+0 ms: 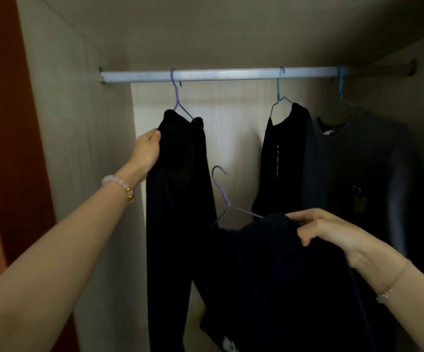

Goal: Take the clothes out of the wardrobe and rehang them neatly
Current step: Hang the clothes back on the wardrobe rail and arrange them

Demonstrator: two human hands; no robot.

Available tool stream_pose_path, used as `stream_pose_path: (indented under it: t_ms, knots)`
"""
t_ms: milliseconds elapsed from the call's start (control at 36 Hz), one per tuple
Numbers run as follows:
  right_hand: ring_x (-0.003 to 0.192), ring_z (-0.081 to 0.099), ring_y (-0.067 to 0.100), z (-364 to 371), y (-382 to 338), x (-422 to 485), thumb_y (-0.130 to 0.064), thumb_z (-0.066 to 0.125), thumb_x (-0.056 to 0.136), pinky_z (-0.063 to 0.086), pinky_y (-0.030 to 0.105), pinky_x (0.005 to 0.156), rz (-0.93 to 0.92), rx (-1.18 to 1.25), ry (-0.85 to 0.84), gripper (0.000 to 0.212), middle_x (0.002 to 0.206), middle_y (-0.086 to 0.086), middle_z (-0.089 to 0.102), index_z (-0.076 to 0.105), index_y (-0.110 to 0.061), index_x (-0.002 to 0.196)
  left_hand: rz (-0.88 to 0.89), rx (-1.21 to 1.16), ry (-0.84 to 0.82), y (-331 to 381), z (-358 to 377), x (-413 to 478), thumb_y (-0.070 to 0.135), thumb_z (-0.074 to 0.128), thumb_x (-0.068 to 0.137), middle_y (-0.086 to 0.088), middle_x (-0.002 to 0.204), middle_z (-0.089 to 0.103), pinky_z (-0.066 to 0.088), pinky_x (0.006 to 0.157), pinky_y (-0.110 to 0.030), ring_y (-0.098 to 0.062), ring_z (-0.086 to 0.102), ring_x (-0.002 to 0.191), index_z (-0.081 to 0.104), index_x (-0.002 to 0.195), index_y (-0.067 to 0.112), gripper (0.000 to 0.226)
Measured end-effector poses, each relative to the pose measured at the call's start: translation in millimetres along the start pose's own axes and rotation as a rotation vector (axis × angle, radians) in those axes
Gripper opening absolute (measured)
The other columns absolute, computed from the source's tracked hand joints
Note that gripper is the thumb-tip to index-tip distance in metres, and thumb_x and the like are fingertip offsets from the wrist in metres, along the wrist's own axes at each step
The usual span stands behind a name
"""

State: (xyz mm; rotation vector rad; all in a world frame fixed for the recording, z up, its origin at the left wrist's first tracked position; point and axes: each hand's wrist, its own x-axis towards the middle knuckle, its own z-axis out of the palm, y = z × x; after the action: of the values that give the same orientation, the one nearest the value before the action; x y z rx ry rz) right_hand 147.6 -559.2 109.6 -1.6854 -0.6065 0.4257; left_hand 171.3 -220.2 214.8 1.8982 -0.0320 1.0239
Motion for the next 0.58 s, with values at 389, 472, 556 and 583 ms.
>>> stream_pose_path:
  t_ms: [389,472,556,583]
  knots:
    - [0.094,0.065,0.03,54.6,-16.1,-18.9,0.007,0.046,0.052,0.05,0.027,0.068,0.02,-0.067,-0.359,0.06,0.11,0.025,0.067,0.073,-0.007,0.103,-0.158,0.051,-0.232,41.7,-18.4,-2.5,0.018,0.045,0.097,-0.011,0.121,0.062,0.049,0.09,-0.035,-0.022,0.058,0.105,0.053,0.129,0.007,0.035]
    - [0.091,0.067,0.027,60.6,-25.3,-14.7,0.007,0.047,0.052,0.051,0.023,0.063,0.022,-0.086,-0.422,0.061,0.109,0.023,0.068,0.073,-0.008,0.105,-0.146,0.065,-0.208,41.7,-22.5,-0.5,0.019,0.047,0.096,-0.011,0.116,0.064,0.051,0.086,-0.034,-0.02,0.06,0.102,0.057,0.125,0.008,0.032]
    - [0.094,0.066,0.028,68.3,-32.7,-8.7,0.006,0.047,0.053,0.051,0.024,0.065,0.033,-0.106,-0.457,0.061,0.111,0.023,0.068,0.072,-0.009,0.107,-0.149,0.085,-0.224,41.8,-26.8,2.8,0.02,0.05,0.095,-0.011,0.115,0.065,0.051,0.078,-0.029,-0.017,0.06,0.096,0.059,0.123,0.007,0.032]
    - [0.09,0.066,0.027,72.3,-34.4,-6.9,0.006,0.047,0.053,0.05,0.023,0.063,0.041,-0.105,-0.47,0.061,0.108,0.023,0.068,0.073,-0.008,0.106,-0.152,0.095,-0.239,42.5,-28.1,4.2,0.02,0.051,0.095,-0.011,0.115,0.065,0.051,0.077,-0.028,-0.017,0.06,0.096,0.059,0.124,0.006,0.033]
